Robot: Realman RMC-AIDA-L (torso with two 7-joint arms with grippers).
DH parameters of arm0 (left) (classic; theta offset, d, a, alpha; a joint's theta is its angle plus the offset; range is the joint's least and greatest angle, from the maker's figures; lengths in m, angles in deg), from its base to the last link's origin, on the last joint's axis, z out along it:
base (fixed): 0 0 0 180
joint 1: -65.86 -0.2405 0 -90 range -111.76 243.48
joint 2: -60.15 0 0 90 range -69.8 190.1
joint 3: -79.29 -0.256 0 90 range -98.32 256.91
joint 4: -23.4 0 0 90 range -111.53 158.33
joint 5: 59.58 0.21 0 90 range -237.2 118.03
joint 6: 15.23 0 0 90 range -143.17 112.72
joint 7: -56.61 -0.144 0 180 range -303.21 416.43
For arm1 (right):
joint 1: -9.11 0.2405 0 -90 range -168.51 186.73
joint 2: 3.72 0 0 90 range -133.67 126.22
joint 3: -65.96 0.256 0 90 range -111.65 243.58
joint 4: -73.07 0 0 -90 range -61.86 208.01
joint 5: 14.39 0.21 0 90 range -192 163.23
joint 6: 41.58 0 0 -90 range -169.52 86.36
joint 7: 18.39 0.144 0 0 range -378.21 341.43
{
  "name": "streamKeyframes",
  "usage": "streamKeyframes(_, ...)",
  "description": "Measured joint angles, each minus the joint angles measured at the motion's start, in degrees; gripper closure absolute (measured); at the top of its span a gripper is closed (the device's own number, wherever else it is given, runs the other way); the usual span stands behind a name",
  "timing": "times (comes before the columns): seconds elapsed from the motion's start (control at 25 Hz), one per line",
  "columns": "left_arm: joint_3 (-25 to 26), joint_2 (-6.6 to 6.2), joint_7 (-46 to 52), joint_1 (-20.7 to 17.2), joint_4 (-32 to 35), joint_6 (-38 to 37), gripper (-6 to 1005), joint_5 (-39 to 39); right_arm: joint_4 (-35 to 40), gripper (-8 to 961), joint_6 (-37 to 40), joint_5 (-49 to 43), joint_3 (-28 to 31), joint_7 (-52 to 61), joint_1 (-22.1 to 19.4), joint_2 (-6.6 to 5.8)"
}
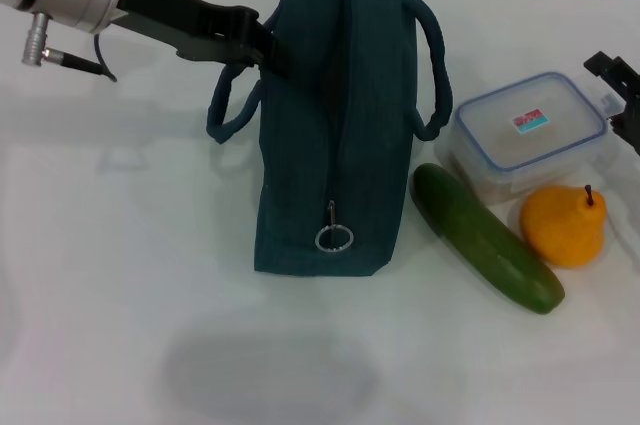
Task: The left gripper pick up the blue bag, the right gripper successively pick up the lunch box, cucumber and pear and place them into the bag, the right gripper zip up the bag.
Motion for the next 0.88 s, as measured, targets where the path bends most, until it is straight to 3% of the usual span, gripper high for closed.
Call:
streamKeyframes(0.48, 0.0, 0.11, -1.11, -1.51, 0.05, 0.03, 918, -1.76, -0.09, 188, -1.27, -0.35, -1.79, 1.28, 2.07, 0.18)
streamKeyframes(0.6, 0.0, 0.11, -1.11, -1.56, 0.05, 0.03, 918, -1.89, -0.21, 415, -1.28, -0.59, -2.08, 1.33, 2.1, 0.18)
streamKeyframes(0.88, 0.0, 0.05, -1.11, -1.54, -0.17, 0.03, 919, -1.95, -0.76, 438, -0.83, -0.62, -2.16, 1.37, 1.34, 0.17)
